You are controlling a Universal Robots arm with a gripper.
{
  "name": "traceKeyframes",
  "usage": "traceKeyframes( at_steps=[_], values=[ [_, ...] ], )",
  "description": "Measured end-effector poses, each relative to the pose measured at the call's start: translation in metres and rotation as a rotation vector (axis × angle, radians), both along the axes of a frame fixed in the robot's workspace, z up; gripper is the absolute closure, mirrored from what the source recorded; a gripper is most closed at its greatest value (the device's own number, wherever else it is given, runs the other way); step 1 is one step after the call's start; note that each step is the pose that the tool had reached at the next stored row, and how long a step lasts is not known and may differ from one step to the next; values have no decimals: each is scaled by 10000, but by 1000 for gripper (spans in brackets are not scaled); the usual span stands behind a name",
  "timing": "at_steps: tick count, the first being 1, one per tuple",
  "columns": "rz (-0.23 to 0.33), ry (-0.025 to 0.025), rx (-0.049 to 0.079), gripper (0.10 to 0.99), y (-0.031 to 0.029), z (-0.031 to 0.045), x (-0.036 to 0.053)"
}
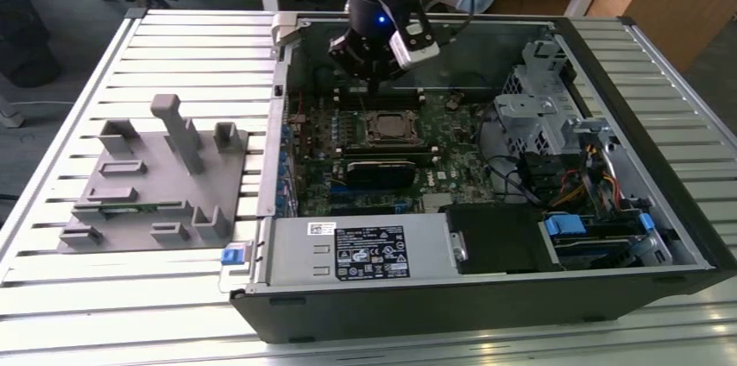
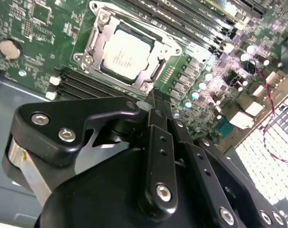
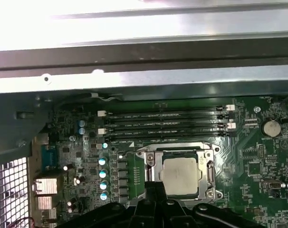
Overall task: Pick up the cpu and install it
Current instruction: 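Install the first cpu locking lever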
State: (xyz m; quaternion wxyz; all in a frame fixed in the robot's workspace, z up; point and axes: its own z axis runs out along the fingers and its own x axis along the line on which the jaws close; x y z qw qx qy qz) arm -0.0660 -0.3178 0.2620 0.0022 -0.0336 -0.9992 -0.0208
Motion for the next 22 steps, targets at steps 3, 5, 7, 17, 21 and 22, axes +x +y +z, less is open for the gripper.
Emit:
traceKeyframes(
  at_steps=[3, 5, 7, 17, 21, 22],
  values=[
    [10, -63, 6, 980, 0, -2, -70],
    [13, -131, 6, 980, 0, -2, -115],
    [19, -213, 6, 980, 0, -2, -155],
    [23, -456, 14, 980, 19, -6, -272],
    [19, -424, 76, 980, 25, -7, -281],
    [20, -424, 85, 980, 27, -10, -292]
  ],
)
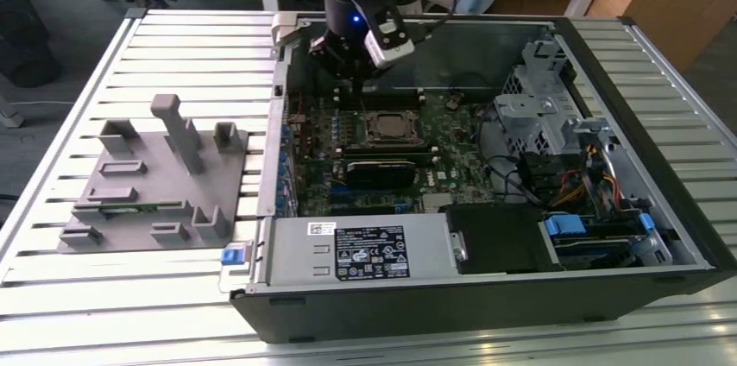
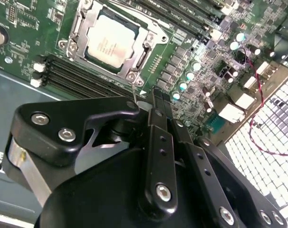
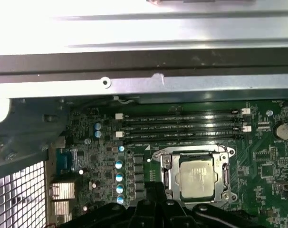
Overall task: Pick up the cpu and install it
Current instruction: 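Install the first cpu locking lever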
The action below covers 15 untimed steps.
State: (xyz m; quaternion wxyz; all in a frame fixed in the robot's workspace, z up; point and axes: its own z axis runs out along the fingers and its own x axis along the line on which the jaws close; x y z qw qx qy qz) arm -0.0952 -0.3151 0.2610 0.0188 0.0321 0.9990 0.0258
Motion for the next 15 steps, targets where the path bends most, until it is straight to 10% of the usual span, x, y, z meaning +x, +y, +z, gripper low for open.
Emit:
traceKeyframes(
  at_steps=[15],
  values=[
    [15, 1, 0, 980, 142, -35, -121]
  ],
)
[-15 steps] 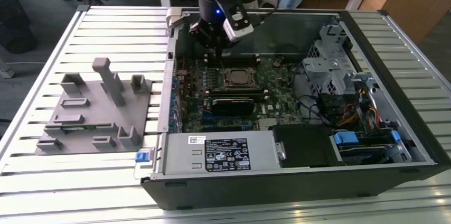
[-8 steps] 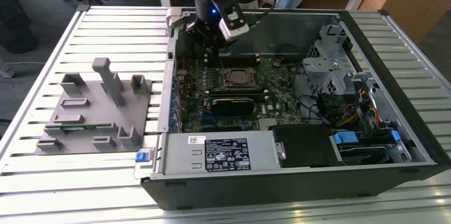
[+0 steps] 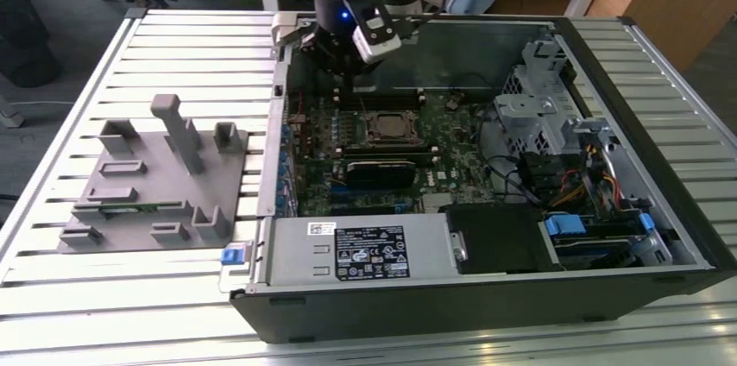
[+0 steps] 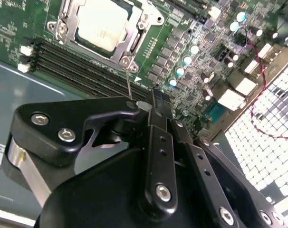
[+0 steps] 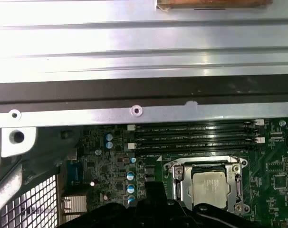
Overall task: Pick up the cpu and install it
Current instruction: 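Install the first cpu locking lever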
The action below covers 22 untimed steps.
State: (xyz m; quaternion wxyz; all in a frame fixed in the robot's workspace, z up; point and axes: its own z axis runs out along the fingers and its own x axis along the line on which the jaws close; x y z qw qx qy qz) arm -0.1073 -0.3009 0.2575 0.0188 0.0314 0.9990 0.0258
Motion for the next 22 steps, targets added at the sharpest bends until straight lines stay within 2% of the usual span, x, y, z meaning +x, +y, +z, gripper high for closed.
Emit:
traceKeyframes(
  at_steps=[4, 8, 12, 20, 22],
  values=[
    [19, 0, 0, 980, 58, -10, -7],
    [30, 2, 0, 980, 76, -10, 5],
    [29, 8, 0, 980, 77, -11, 94],
    [37, 17, 0, 980, 83, -11, 355],
    [37, 19, 0, 980, 83, -11, 360]
  ],
)
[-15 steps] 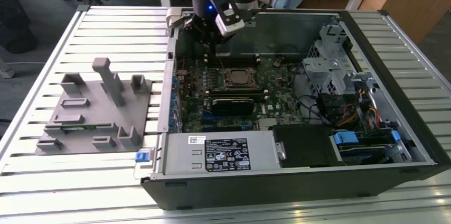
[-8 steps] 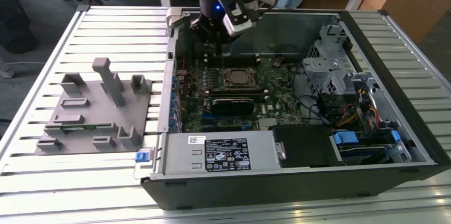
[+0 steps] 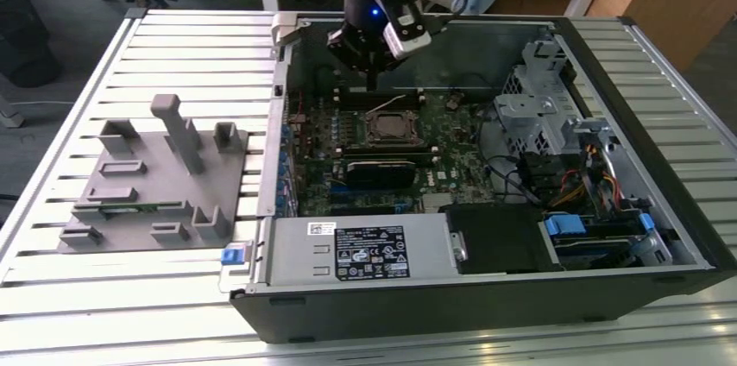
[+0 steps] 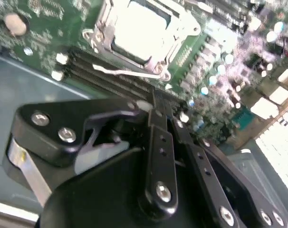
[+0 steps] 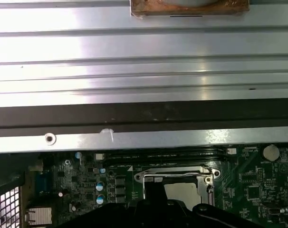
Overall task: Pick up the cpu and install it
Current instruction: 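Install the first cpu locking lever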
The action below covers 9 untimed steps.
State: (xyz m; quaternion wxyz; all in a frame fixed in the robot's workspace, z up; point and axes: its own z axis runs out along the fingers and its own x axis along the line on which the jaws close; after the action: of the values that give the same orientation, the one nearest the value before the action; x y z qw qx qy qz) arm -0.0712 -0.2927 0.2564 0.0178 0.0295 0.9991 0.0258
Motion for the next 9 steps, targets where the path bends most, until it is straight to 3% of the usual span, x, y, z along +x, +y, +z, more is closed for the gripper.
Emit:
traceKeyframes(
  at_steps=[1, 4, 9],
  values=[
    [0, -1, 33, 980, 0, 0, 0],
    [-1, 0, 486, 980, -6, -3, 0],
    [0, -2, 506, 980, -8, -25, 13]
  ],
)
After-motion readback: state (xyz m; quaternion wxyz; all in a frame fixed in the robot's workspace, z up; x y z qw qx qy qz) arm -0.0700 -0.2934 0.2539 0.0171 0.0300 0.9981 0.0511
